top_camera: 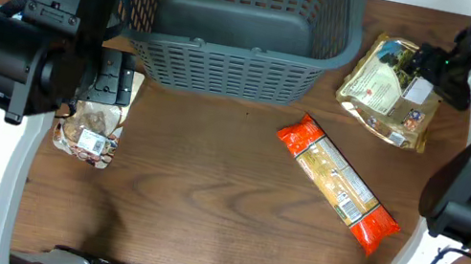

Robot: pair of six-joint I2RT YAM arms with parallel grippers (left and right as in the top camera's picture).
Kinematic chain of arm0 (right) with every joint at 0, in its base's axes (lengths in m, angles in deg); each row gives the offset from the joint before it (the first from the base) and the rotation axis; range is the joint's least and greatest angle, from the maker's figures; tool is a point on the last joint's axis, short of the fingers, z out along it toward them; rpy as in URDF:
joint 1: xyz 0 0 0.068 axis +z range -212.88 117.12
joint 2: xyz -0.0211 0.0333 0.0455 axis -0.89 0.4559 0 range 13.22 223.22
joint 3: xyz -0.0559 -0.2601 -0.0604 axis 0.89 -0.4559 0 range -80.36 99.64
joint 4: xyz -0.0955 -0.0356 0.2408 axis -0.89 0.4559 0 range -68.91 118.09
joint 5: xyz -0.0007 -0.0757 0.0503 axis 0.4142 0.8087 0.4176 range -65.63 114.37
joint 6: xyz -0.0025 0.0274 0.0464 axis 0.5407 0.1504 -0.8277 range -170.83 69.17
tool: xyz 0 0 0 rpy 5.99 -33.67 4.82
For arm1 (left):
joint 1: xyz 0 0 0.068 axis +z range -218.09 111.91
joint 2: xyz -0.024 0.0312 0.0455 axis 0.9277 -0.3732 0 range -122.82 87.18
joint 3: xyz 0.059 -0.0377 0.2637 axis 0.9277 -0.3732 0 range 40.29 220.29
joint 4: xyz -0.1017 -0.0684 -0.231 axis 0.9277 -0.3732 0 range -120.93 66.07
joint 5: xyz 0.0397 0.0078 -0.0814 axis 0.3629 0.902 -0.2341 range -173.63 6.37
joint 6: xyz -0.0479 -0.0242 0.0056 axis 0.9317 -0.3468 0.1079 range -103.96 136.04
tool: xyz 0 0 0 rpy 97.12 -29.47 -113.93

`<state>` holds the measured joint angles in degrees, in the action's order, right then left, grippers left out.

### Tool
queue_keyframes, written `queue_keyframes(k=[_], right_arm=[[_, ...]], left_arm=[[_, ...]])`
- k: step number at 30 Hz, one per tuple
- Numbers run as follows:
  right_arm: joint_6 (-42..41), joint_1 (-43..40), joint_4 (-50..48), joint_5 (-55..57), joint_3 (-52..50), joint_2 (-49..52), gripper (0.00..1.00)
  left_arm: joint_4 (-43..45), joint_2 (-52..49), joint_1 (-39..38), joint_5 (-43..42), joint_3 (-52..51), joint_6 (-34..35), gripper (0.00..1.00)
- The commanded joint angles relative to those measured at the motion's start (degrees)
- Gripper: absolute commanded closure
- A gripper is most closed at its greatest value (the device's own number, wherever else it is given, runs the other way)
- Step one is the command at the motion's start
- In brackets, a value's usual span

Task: Pack container

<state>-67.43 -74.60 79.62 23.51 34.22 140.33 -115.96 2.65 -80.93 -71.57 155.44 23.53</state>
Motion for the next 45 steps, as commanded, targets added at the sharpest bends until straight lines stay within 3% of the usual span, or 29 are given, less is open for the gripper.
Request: queue_keyframes(k=[1,16,38,45], right_arm=[[-2.71,0.79,-0.37,3.61,-0.02,0.0,0.01],[-3.17,0.79,-0.28,5.38,-0.02,1.55,0.01],[-4.31,0.81,1.27,-0.61,-0.02,20.2,0.01],[-3.5,0.83,0.59,-1.11,-0.02,20.65,0.07]], left_arm=[[-0.5,0.31,0.28,0.63,0.2,0.13,0.12],[-0.48,0.31,0.28,0.63,0.2,0.11,0.12],[-0.5,0.31,0.28,0.61,0.2,0.31,0.12],[-0.48,0.31,0.28,0.61,0.2,0.31,0.12]])
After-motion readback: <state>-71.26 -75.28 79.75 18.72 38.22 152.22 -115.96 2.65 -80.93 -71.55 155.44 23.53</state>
